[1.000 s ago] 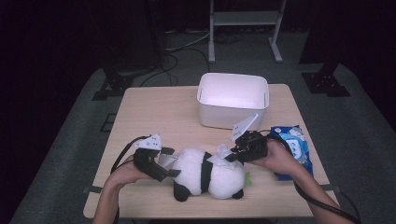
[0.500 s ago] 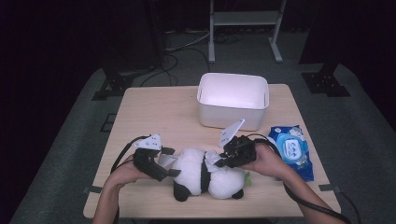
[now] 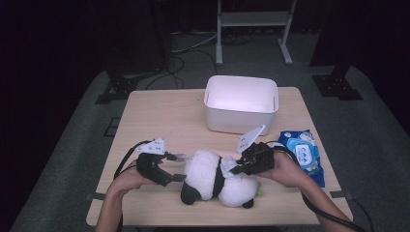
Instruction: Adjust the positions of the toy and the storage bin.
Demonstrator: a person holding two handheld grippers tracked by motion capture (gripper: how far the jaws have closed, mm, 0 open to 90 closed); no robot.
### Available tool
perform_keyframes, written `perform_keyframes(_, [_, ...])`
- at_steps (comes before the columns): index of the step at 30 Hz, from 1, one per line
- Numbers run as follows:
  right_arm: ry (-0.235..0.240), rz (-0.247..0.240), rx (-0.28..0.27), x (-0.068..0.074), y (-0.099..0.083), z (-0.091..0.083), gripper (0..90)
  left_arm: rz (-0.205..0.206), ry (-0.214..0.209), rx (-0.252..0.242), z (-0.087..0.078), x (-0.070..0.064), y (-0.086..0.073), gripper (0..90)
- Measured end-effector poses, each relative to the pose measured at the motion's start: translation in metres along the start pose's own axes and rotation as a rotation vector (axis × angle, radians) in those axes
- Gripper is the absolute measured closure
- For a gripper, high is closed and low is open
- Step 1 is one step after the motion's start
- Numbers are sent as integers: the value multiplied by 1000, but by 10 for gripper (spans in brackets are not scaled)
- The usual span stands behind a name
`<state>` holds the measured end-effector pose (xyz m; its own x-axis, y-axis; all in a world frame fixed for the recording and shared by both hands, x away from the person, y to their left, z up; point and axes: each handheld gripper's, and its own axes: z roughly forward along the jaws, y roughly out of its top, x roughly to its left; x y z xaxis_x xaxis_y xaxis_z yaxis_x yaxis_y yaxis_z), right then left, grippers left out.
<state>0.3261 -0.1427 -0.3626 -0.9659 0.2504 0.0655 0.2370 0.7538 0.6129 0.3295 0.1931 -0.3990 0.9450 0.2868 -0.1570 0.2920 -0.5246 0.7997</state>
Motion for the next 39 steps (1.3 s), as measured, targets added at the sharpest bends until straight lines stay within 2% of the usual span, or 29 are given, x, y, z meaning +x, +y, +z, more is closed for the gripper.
perform_keyframes(8, [9, 3, -8, 0, -3, 0, 789, -9, -65, 0, 6, 0, -2, 192])
perform_keyframes(14, [8, 1, -10, 0, -3, 0, 789, -4, -97, -2, 9, 0, -2, 194])
perform_keyframes(19, [-4, 0, -17, 0, -1, 1, 795, 8, -149, -21, 12, -2, 0, 260])
perform_keyframes(25, [13, -19, -42, 3, 10, 6, 798, 5, -152, -33, 13, -3, 2, 259])
perform_keyframes(29, [13, -58, -37, 10, 23, 10, 798, 13, -144, -19, 15, -3, 2, 258])
perform_keyframes(31, [-4, -81, -17, 12, 27, 11, 798, 8, -143, -17, 15, -3, 1, 257])
perform_keyframes(35, [-10, -72, -2, 10, 24, 8, 797, 6, -135, -17, 14, -1, 0, 257])
perform_keyframes(39, [-27, -46, 17, 5, 11, 1, 796, -2, -131, -20, 14, -1, -1, 248])
